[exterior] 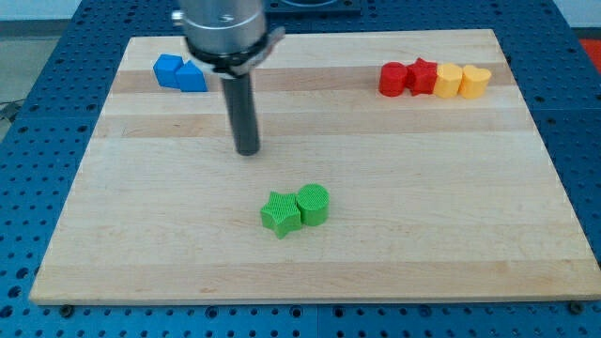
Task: Push the green blocks slightly towards the center right
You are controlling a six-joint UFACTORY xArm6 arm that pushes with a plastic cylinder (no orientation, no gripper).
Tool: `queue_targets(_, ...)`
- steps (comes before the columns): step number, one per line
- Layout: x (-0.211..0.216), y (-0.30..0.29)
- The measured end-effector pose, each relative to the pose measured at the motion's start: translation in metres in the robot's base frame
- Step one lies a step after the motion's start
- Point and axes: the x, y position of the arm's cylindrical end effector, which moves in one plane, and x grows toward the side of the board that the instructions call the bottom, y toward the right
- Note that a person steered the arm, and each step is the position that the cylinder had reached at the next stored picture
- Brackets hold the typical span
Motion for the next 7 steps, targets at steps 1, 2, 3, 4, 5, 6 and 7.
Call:
queue_targets(1,0.003,-0.038)
queue_targets(2,0.059,-0.045)
queue_targets(3,0.079,-0.044)
queue_targets(4,0.109,-0.036)
queue_targets(5,0.121,-0.034)
queue_targets(6,0.153,-0.026)
queue_targets(7,0.151,-0.007)
